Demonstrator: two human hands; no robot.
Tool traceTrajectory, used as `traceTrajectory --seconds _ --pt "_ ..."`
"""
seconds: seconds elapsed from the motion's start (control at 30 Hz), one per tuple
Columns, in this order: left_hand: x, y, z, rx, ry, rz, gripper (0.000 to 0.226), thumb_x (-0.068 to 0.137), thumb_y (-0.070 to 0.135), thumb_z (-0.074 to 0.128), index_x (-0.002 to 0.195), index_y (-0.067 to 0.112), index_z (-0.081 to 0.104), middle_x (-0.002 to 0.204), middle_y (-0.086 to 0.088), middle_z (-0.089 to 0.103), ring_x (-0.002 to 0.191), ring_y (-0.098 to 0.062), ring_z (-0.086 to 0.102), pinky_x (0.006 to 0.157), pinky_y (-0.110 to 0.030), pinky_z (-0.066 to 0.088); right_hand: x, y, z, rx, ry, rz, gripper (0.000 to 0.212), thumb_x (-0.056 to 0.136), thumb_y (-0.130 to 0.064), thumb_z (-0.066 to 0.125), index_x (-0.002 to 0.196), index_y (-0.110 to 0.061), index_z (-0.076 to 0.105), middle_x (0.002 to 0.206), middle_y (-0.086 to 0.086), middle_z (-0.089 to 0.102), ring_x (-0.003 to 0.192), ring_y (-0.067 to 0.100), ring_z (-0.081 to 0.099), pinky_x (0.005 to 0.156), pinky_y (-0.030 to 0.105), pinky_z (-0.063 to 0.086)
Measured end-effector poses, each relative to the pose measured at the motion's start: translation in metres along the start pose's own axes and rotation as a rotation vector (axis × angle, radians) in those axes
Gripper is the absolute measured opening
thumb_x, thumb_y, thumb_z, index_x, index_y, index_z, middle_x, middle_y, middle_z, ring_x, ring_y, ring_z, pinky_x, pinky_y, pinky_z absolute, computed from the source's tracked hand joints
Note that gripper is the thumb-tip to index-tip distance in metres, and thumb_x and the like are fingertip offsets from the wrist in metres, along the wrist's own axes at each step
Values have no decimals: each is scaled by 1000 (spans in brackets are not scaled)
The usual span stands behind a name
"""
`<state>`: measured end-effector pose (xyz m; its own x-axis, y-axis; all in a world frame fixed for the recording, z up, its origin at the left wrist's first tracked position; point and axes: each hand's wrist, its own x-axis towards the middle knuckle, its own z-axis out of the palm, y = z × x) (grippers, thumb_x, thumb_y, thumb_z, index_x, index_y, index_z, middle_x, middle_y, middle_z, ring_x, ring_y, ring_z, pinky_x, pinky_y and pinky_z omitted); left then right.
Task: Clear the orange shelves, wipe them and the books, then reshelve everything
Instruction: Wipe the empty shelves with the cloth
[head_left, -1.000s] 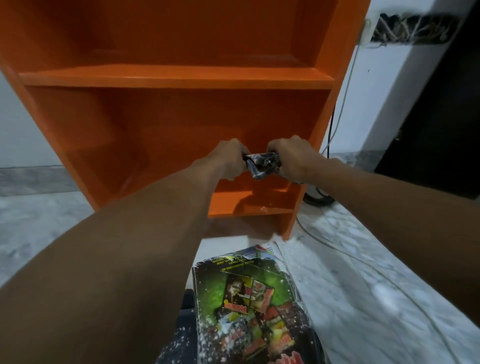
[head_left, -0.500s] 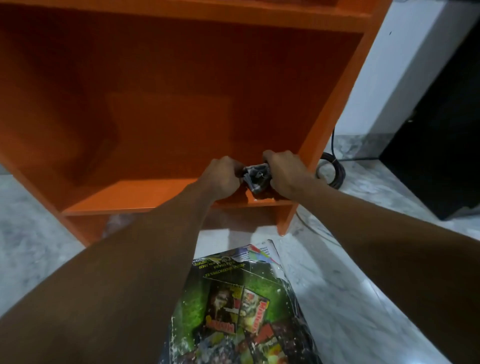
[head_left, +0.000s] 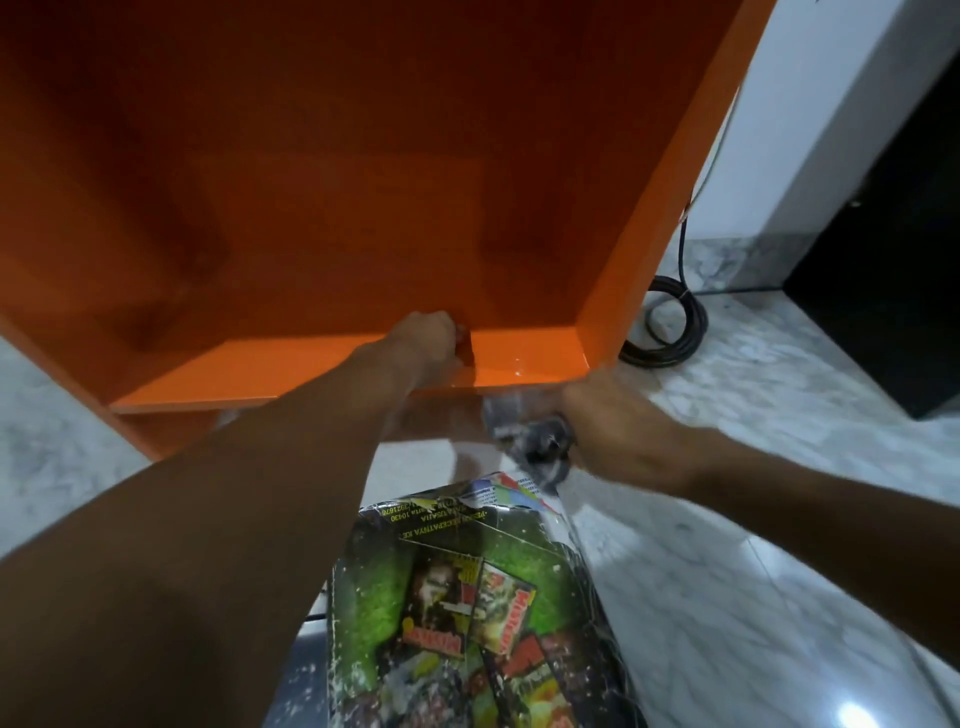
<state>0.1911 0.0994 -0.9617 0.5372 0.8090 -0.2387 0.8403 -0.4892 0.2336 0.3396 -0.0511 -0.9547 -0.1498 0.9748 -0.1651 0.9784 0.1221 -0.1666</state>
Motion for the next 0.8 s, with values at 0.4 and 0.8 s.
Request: traceTrajectory --seconds 0.4,0.8 --pt "-5 -2 5 117 9 12 35 99 25 53 132 15 56 128 -12 59 110 -33 60 94 -39 50 80 16 -36 23 160 127 45 88 3 52 126 -19 61 119 12 64 100 28 62 83 39 54" --pt "-2 -15 4 19 2 -30 42 93 32 63 131 15 61 126 -9 64 108 -27 61 87 -33 48 10 -12 -20 164 89 25 32 83 0 64 111 -15 70 99 3 71 83 18 66 74 29 56"
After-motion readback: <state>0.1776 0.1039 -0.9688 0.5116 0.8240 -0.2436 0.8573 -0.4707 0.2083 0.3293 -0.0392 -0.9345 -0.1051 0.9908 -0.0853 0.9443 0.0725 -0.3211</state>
